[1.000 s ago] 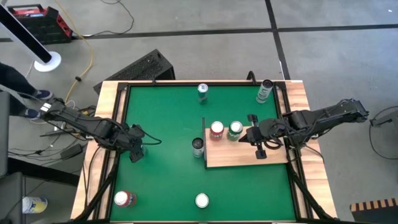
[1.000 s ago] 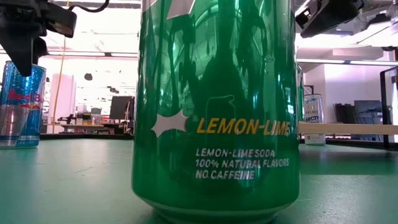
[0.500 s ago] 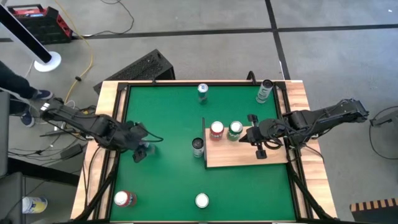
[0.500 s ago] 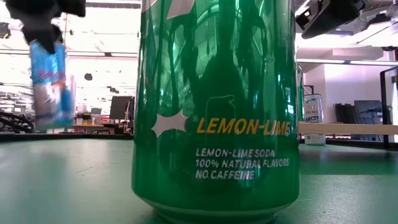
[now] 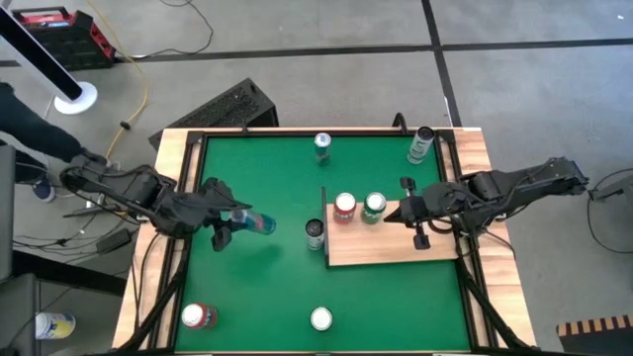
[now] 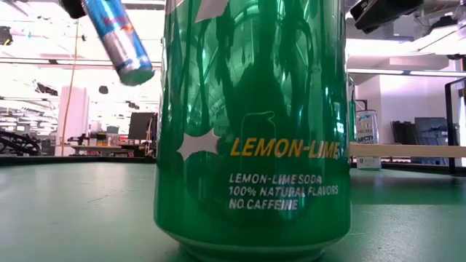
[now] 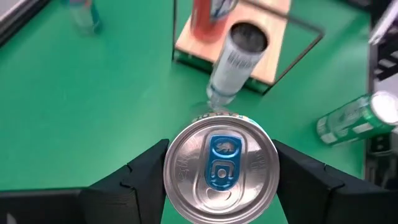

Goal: Place canned beverage on shelf
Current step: Put the bottom blue soda can on the shelf

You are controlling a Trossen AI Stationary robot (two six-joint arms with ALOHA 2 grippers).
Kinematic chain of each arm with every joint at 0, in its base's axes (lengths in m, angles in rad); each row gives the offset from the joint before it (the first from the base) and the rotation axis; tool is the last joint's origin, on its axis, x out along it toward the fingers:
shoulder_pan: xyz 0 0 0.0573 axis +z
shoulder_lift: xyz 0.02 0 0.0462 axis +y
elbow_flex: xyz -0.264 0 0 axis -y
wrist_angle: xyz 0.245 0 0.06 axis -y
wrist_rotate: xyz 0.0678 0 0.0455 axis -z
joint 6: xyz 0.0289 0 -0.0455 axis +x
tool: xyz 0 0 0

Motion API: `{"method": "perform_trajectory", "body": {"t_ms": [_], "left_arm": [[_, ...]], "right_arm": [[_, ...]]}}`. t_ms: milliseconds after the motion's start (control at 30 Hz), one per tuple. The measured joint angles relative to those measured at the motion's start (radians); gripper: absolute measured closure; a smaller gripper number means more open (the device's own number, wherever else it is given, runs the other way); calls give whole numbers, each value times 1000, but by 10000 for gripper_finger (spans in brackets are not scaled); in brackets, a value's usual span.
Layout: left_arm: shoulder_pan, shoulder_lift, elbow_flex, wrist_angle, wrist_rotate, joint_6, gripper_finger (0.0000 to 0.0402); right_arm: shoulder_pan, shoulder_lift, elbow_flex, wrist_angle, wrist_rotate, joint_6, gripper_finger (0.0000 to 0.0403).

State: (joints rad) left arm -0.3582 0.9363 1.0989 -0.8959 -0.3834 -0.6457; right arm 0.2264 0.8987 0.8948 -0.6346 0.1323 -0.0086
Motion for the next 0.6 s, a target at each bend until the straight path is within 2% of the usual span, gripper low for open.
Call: {"method": "perform_trajectory", "body": {"t_ms": [233,500,600], "left_arm": [[0,7,8,187,20,128,179],[1,47,9,482,116,329,179],[17,80,50,524,142,394,179]], "right_arm": [[0,-58,0,-11,0,0,376],[0,-99,0,-10,1,0,376],[0,-104,0,-10,1,0,376]]}}
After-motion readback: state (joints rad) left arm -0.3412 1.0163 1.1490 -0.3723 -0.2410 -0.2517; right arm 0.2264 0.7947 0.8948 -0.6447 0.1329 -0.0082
